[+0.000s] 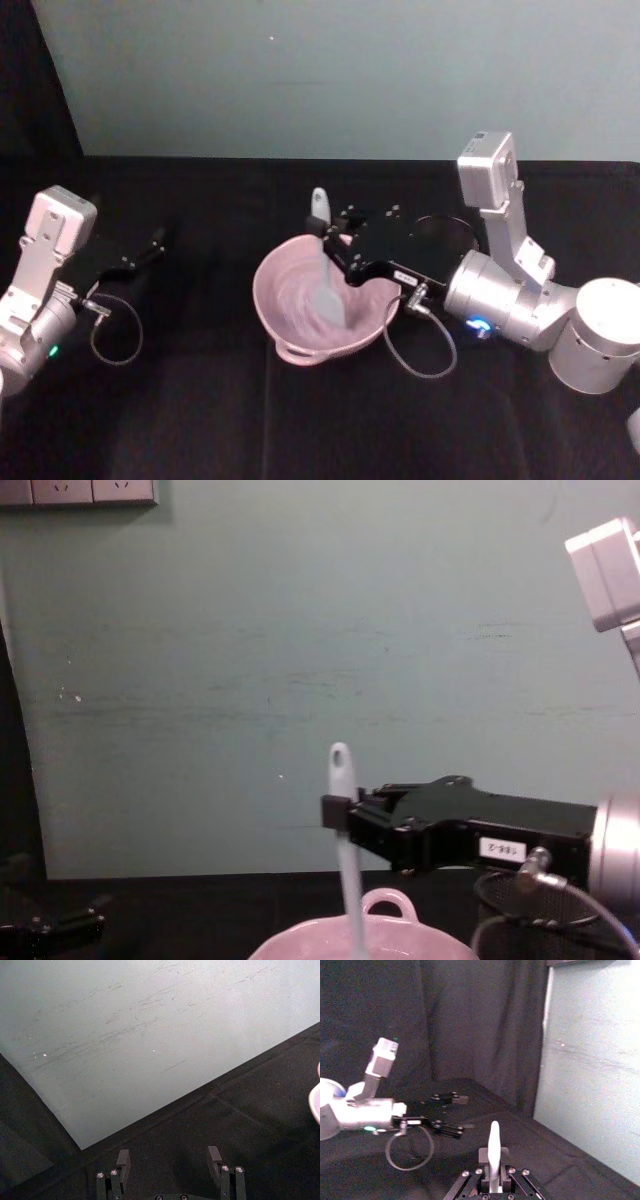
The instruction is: Use the one hand to pick up the spoon and stir the clear water in the bowl.
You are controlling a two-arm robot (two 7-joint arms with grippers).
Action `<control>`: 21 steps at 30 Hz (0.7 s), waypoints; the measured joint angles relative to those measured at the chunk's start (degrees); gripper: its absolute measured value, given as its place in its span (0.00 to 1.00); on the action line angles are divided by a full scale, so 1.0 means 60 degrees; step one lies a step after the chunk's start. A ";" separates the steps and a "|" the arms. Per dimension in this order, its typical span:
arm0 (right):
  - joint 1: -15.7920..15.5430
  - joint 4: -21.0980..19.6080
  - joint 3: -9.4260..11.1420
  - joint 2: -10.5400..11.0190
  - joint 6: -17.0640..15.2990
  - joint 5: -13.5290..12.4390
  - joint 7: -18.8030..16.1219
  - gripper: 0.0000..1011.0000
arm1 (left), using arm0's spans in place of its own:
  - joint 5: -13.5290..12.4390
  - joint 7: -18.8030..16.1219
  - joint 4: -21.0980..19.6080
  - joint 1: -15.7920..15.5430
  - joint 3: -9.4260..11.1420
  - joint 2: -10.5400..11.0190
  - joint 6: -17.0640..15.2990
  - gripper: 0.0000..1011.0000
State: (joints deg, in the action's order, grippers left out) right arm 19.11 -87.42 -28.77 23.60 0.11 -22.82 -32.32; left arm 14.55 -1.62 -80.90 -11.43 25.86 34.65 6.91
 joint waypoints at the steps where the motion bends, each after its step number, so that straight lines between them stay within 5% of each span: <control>1: -0.0001 -0.0004 -0.0025 -0.0014 -0.0018 -0.0035 -0.0033 0.12 | 0.0000 0.0000 0.0000 -0.0001 0.0000 0.0000 0.0000 1.00; 11: 0.0526 0.1010 -0.0438 -0.0800 0.0022 -0.0216 0.0006 0.12 | 0.0000 0.0000 0.0000 0.0000 0.0000 0.0000 0.0000 1.00; 21: 0.0982 0.1985 -0.0332 -0.1450 0.0618 0.0584 0.1070 0.12 | 0.0000 0.0000 0.0000 0.0000 0.0001 0.0000 0.0000 1.00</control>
State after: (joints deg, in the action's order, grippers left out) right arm 25.00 -75.51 -30.76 14.90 3.82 -19.31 -25.90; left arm 14.55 -1.62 -80.90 -11.43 25.86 34.65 6.91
